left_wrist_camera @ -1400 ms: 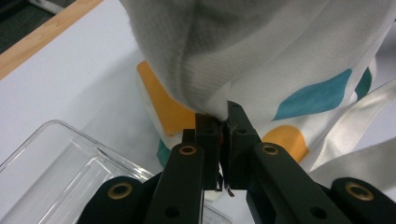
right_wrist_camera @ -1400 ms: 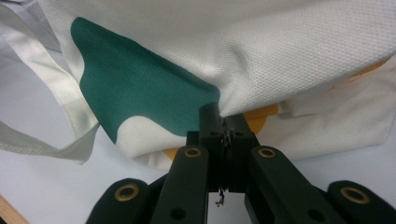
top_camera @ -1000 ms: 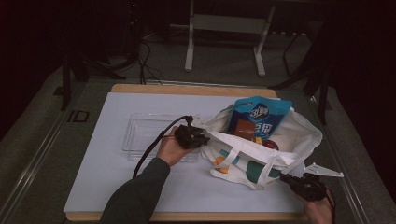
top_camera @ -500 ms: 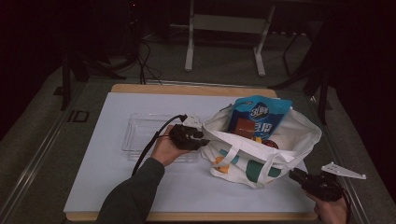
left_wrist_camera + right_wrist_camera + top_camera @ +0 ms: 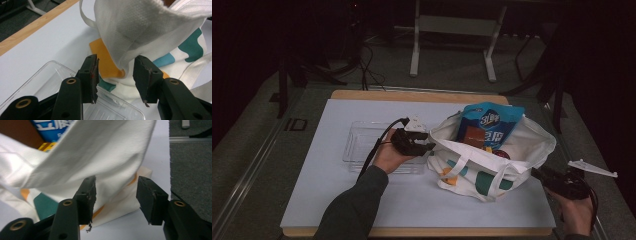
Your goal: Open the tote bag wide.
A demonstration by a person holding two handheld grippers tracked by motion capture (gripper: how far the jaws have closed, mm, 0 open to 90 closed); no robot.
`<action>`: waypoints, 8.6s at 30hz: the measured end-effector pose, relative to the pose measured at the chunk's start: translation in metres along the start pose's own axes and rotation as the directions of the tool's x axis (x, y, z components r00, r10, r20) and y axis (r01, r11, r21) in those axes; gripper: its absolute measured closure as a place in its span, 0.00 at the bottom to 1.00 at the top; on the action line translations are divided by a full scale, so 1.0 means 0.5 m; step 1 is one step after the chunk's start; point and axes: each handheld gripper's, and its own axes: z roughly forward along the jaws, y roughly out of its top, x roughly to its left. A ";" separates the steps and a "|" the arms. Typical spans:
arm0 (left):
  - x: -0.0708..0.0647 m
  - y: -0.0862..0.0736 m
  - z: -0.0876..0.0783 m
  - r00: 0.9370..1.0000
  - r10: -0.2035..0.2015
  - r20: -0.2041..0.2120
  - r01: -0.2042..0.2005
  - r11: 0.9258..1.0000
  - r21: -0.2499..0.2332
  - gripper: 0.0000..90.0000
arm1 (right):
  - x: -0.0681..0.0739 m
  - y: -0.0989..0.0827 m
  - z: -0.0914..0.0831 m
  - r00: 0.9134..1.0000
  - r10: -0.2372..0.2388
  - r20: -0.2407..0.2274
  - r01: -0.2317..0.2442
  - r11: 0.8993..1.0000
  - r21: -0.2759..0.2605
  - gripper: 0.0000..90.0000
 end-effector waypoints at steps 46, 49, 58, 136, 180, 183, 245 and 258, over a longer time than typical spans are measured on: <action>-0.036 -0.012 0.057 0.996 0.059 -0.061 -0.044 0.975 0.216 0.97 | -0.005 -0.105 0.093 0.999 0.029 0.039 -0.034 0.989 0.142 1.00; -0.045 -0.009 0.063 0.992 0.088 -0.089 -0.066 0.971 0.229 0.97 | -0.004 -0.107 0.102 0.998 0.033 0.059 -0.041 0.988 0.150 1.00; -0.039 -0.017 0.031 0.997 0.071 -0.018 -0.067 0.986 0.154 0.82 | 0.001 -0.106 0.075 0.998 0.011 0.056 -0.017 0.994 0.106 0.93; -0.122 -0.015 0.103 0.993 0.098 0.067 -0.103 0.992 0.078 0.83 | -0.039 0.002 0.082 0.998 0.019 0.060 -0.018 1.000 -0.001 0.81; 0.001 0.093 0.133 0.992 0.030 -0.125 -0.030 1.000 0.004 0.98 | 0.045 0.137 0.150 0.960 -0.261 0.099 0.261 0.965 0.017 0.99; 0.005 0.091 0.145 0.991 0.030 -0.134 -0.027 0.999 0.029 0.98 | 0.043 0.135 0.161 0.960 -0.258 0.110 0.256 0.966 0.035 0.99; -0.002 0.075 0.105 0.994 -0.065 -0.087 0.065 0.998 -0.003 0.89 | 0.142 -0.122 0.151 0.984 -0.166 -0.057 0.170 0.983 0.072 0.95; -0.066 0.057 0.069 0.999 -0.018 -0.047 0.016 0.999 -0.036 0.98 | 0.147 -0.137 0.154 0.977 -0.213 -0.031 0.214 0.976 0.035 0.96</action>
